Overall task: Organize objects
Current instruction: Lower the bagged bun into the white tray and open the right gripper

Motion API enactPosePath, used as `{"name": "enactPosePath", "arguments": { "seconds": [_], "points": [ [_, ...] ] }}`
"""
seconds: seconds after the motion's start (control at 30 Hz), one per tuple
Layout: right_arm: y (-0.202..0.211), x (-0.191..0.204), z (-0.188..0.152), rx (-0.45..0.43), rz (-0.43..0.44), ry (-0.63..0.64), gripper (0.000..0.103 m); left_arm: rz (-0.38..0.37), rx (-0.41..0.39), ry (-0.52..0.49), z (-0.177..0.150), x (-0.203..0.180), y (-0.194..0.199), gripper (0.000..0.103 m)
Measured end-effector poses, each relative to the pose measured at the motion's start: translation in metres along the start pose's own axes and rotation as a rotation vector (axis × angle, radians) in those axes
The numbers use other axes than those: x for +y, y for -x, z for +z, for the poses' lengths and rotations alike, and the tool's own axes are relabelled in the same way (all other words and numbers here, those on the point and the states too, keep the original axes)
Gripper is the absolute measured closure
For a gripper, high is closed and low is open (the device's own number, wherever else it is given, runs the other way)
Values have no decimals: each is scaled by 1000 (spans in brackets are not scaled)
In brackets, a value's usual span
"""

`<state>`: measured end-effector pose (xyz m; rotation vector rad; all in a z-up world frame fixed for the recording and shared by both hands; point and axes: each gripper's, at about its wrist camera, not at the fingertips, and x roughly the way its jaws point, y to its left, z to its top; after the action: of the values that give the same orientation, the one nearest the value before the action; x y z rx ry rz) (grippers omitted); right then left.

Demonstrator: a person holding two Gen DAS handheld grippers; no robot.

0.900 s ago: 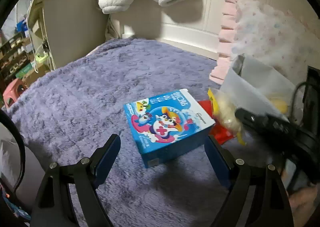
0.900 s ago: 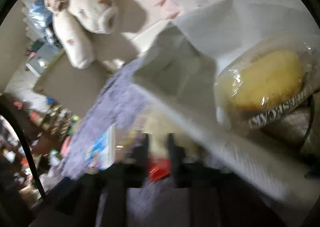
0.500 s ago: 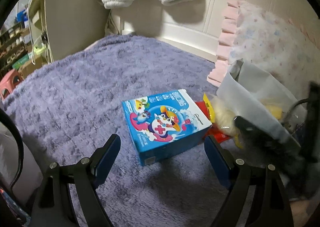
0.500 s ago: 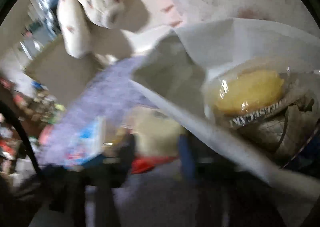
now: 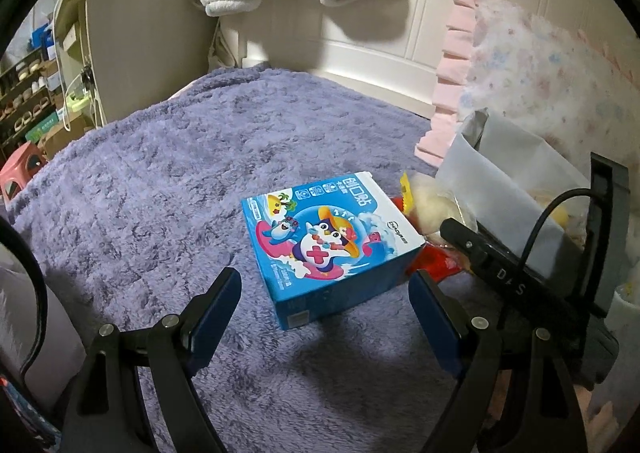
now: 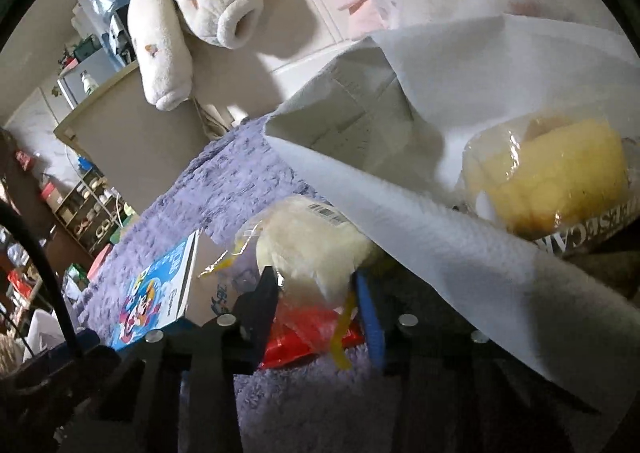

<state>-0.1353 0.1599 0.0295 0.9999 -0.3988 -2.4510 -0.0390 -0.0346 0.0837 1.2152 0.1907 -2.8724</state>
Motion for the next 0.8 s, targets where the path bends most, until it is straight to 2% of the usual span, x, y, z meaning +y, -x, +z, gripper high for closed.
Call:
{"name": "enactPosePath", "arguments": {
  "seconds": [0.1,0.37,0.43,0.57,0.8],
  "points": [
    [11,-1,-2,13,14,13,75,-8,-2,12,1,3,1,18],
    [36,6,-10,86,37,19,77,-9,9,13,1,5,0,18],
    [46,11,-15,125,11,23,77,-5,10,10,1,5,1,18],
    [63,20,-17,266,-83,37,77,-25,18,19,0,5,4,18],
    [74,39,-16,279,6,54,78,-31,27,21,-1,5,6,18]
  ]
}}
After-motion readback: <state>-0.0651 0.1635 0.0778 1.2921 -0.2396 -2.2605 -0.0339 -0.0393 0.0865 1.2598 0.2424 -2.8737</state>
